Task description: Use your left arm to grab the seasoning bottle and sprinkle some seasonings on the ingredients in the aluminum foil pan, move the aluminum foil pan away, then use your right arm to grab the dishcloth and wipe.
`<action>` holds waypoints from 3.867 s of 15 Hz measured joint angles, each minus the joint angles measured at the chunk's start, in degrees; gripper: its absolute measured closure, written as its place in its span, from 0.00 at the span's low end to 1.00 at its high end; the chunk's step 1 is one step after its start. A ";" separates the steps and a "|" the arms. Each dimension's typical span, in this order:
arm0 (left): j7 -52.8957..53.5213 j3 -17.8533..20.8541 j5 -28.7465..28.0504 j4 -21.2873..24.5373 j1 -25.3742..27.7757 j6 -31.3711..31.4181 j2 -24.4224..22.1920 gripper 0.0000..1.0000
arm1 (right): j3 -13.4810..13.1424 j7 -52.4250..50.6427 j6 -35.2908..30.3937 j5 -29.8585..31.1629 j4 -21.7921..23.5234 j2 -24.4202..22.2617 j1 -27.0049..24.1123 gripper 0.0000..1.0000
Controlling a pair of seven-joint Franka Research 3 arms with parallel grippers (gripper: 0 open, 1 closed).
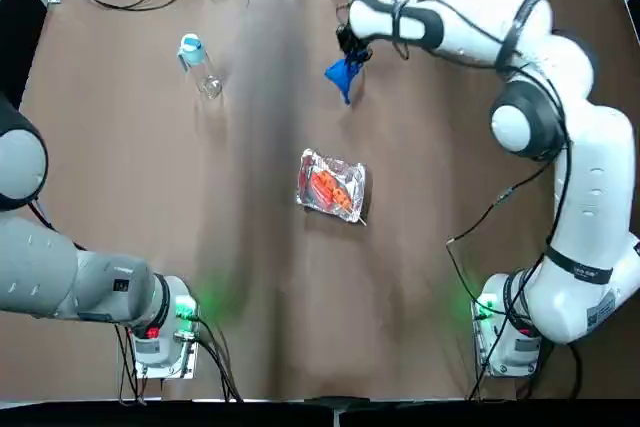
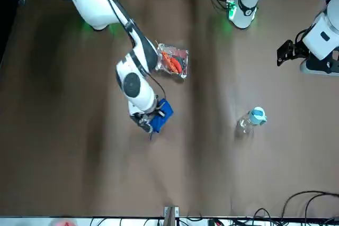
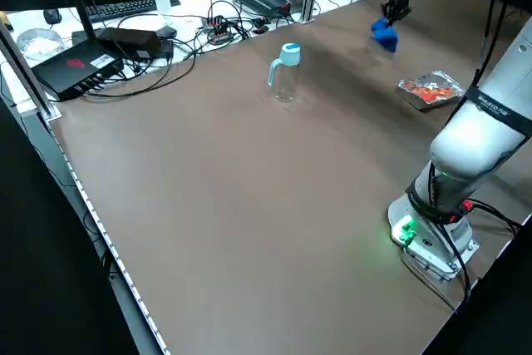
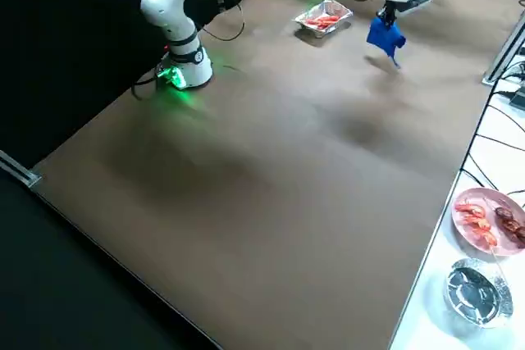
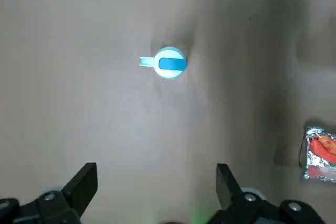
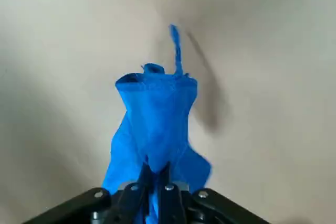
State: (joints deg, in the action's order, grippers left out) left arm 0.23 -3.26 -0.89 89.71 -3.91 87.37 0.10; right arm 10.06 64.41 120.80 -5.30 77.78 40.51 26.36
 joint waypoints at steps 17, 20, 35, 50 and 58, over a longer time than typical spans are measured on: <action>-1.48 0.39 0.03 0.00 0.07 0.00 -0.01 0.00 | -0.92 -59.12 -9.05 8.39 3.29 -3.74 -36.37 0.93; -1.49 0.41 0.03 0.00 0.08 0.00 -0.01 0.00 | -0.91 -66.00 -3.31 15.98 3.77 -3.10 -40.13 0.93; -1.49 0.51 0.03 0.00 0.10 0.00 -0.01 0.00 | 0.62 -67.95 1.29 13.06 5.60 3.78 -41.77 0.93; -1.49 0.53 0.03 0.00 0.11 0.00 -0.01 0.00 | 0.73 -67.98 1.51 12.80 4.35 3.21 -41.68 0.03; -1.49 0.56 0.03 0.01 0.13 0.00 -0.01 0.00 | 4.46 -67.88 -19.04 12.32 3.00 -15.18 -38.08 0.00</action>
State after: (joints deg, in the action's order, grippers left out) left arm -1.26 -2.69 -0.86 89.72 -3.77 87.36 0.10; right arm 14.52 -3.47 101.76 7.02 80.79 25.33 -11.72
